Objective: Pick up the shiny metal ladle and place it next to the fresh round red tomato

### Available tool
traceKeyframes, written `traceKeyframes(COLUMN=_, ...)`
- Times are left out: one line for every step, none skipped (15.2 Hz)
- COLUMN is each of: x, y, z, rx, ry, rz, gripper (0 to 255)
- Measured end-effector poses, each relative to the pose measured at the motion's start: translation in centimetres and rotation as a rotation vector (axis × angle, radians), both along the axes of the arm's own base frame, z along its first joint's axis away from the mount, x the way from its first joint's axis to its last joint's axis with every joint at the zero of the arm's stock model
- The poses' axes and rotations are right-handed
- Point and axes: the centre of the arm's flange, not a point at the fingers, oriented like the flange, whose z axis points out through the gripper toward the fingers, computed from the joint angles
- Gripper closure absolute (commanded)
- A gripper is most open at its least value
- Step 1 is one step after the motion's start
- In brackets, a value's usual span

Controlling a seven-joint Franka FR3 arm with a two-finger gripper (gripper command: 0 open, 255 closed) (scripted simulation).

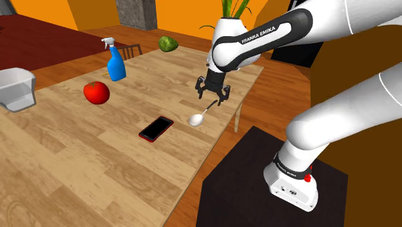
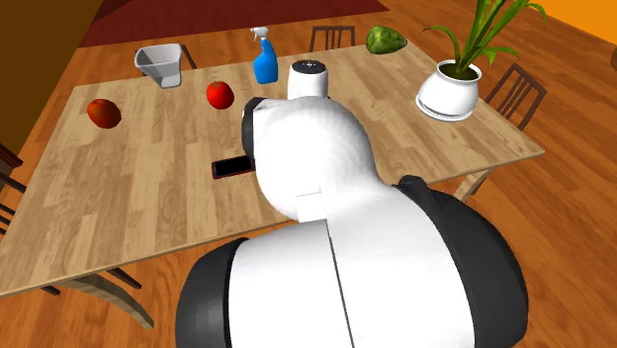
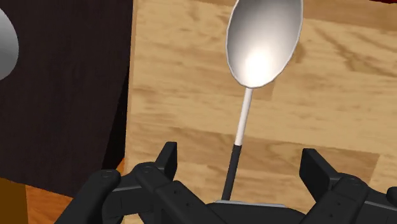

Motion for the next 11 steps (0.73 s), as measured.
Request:
traceKeyframes(x=0.4, y=0.2, z=-1.2, rx=0.009, ry=0.0, rz=-0.057, gripper=0)
traceKeyframes(x=0.8, y=0.0, z=-2.0, rx=0.014, ry=-0.001, rz=-0.089, gripper=0)
traceKeyframes(x=0.8, y=-0.1, z=-2.7, rx=0.016, ry=-0.002, rz=-0.106, gripper=0)
traceKeyframes(x=1.1, y=-0.1, z=-3.2, rx=0.017, ry=-0.002, rz=-0.114, gripper=0)
traceKeyframes(x=1.1, y=-0.1, z=-3.8, rx=0.018, ry=-0.002, rz=-0.119, gripper=0)
traceKeyframes(x=1.0, y=-0.2, z=-4.4, rx=0.018, ry=-0.002, rz=-0.121, gripper=0)
traceKeyframes(x=1.1, y=-0.2, z=-5.0, rx=0.019, ry=-0.002, rz=-0.122, gripper=0)
traceKeyframes(x=1.2, y=-0.1, z=-5.4, rx=0.019, ry=-0.002, rz=-0.123, gripper=0)
traceKeyframes(x=1.3, y=-0.1, z=-5.9, rx=0.019, ry=-0.002, rz=-0.123, gripper=0)
traceKeyframes(x=1.3, y=-0.1, z=-6.1, rx=0.019, ry=-0.002, rz=-0.123, gripper=0)
traceKeyframes(x=1.3, y=-0.1, z=-6.2, rx=0.019, ry=-0.003, rz=-0.123, gripper=0)
